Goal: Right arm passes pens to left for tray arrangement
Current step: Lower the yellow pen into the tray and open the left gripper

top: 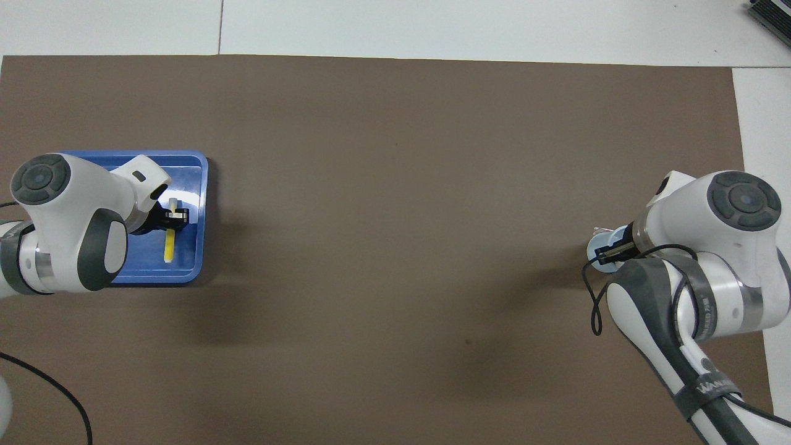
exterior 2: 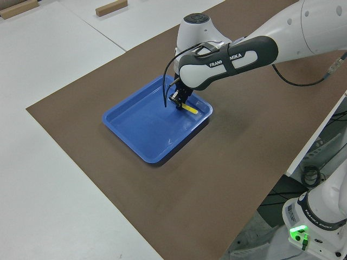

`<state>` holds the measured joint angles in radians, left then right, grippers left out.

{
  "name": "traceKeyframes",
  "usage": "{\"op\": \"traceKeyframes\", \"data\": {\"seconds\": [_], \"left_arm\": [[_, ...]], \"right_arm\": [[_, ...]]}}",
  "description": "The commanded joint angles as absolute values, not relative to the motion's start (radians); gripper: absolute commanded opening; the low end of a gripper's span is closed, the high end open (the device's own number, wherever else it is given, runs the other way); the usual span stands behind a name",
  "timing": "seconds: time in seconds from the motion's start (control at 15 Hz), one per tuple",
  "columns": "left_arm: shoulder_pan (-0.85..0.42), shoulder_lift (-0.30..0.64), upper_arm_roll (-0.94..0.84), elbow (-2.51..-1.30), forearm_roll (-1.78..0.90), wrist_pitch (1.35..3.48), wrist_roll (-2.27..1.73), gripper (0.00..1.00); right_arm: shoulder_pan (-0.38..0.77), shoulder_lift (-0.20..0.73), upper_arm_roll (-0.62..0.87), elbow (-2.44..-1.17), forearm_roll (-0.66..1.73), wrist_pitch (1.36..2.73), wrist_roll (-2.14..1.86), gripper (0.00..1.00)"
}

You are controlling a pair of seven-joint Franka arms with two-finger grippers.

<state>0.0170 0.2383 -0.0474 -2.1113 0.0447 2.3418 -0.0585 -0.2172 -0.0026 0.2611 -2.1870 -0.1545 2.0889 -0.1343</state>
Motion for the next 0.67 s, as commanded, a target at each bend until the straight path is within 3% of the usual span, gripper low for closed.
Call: {"op": "traceKeyframes", "data": {"seconds": [0.0,0.07,0.2,0.4,0.6], "left_arm": [[0.028,0.285,-0.054,-2.102,0.077,2.388,-0.054,0.00],[0.028,0.285,-0.054,-2.102,0.077,2.388,-0.058,0.14],[0.028,0.285,-0.055,-2.100,0.071,2.381,-0.084,0.63],[0.025,0.284,-0.058,-2.100,0.064,2.375,-0.101,0.65],[0.025,0.282,-0.060,-2.091,0.052,2.349,-0.101,0.66]], "right_arm": [[-0.235,-0.023,0.268,-2.214,-0.176,2.109,-0.160,0.41],[-0.233,-0.023,0.268,-2.214,-0.176,2.109,-0.161,0.40],[-0.233,-0.023,0.268,-2.214,-0.176,2.106,-0.169,0.33],[-0.235,-0.023,0.268,-2.210,-0.176,2.094,-0.176,0.15],[-0.235,-0.020,0.270,-2.198,-0.176,2.085,-0.189,0.10]]}}
